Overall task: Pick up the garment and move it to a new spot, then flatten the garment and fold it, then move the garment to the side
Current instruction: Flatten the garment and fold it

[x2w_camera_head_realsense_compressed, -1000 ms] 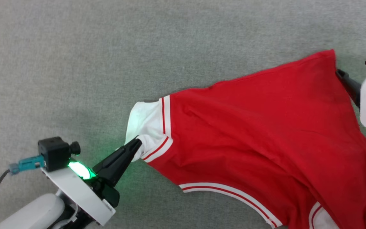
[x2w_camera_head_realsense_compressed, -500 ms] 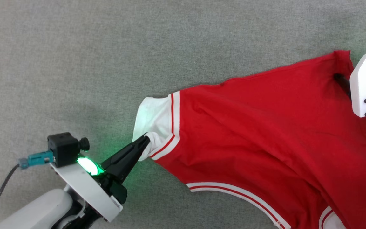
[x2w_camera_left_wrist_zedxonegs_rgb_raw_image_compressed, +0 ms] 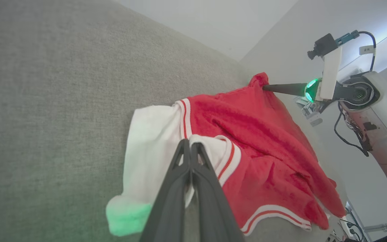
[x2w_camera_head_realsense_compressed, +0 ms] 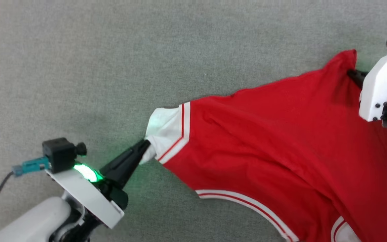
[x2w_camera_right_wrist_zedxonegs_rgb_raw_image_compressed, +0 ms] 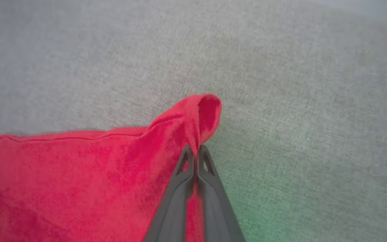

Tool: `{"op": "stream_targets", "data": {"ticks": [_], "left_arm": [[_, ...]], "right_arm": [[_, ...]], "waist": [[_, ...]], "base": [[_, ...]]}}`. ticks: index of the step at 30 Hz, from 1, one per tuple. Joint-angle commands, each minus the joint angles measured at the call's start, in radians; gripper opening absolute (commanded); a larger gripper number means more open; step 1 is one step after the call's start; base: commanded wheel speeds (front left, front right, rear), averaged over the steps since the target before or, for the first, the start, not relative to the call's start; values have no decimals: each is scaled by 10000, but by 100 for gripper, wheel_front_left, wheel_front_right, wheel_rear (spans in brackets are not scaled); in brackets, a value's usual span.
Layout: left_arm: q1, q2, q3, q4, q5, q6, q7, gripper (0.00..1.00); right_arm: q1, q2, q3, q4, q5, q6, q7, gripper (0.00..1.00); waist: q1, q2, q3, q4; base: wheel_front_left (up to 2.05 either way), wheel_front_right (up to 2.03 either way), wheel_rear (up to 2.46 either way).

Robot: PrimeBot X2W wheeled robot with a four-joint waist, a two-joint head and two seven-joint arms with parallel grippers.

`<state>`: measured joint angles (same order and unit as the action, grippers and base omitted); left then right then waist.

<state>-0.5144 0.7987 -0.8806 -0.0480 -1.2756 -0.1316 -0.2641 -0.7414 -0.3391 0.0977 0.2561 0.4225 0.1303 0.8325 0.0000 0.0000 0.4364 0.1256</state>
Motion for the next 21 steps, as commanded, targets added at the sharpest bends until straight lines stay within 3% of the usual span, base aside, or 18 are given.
{"op": "stream_targets", "data": {"ticks": [1,6,12,21], "left_arm": [[-112,25,188,30,-19,22,8,0],[-1232,170,150,18,-222,22,9,0],[-4061,294,145,419,-890,22,474,0],[-8060,-190,731,2733,-1724,23,1191,0]], "right_arm": [[-87,53,-242,83,32,7,-337,0],[-846,420,-1520,536,-265,5,-1757,0],[-2741,1006,-3120,1210,-1323,7,-3356,0],[-5686,1457,-4217,2010,-3275,5,-5119,0]], "waist": [[0,0,-231,-95],[0,0,-356,-142],[0,0,137,-257],[0,0,1009,-623]], "base": [[0,0,0],[0,0,0],[0,0,0],[0,0,0]]}}
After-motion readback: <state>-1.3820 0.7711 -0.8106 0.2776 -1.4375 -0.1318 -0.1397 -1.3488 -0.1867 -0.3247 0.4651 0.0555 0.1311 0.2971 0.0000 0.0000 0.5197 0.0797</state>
